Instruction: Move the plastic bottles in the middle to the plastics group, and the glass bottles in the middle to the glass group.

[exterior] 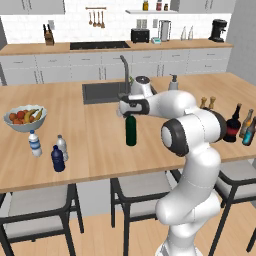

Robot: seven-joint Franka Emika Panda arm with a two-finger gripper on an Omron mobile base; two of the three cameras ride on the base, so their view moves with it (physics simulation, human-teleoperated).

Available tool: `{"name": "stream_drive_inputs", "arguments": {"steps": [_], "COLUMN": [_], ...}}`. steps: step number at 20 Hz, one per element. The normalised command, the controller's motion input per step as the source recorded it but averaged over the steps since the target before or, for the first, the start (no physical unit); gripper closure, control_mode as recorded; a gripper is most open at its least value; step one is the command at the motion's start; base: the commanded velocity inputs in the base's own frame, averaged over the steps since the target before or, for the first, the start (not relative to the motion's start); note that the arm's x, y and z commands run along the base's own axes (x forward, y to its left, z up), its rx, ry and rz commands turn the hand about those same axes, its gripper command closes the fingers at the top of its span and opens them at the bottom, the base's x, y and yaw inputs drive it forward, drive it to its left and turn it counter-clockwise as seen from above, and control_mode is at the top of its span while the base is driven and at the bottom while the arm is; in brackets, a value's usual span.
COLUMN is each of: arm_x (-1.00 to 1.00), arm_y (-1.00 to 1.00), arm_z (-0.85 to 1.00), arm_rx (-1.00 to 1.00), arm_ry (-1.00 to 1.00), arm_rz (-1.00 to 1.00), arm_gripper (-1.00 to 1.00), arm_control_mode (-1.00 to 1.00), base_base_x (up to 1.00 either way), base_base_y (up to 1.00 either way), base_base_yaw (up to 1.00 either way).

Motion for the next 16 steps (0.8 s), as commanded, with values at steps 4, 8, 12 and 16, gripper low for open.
{"name": "stream_drive_inputs", "arguments": {"steps": [4,8,12,16], "arm_x": [0.04,0.00,0.00,0.00], "arm_y": [0.00,0.00,0.00,0.01], "arm_z": [0.00,0.00,0.00,0.00], "arm_rx": [-0.01,0.00,0.00,0.00], "arm_ry": [-0.03,0.00,-0.09,-0.04], "arm_rz": [0.00,0.00,0.02,0.04], "arm_gripper": [-1.00,-1.00,-1.00,-1.00], "arm_control_mode": [-1.00,-1.00,-1.00,-1.00], "base_base_x": [0.00,0.00,0.00,0.00], "base_base_y": [0.00,0.00,0.00,0.00], "base_base_yaw": [0.00,0.00,0.00,0.00]}}
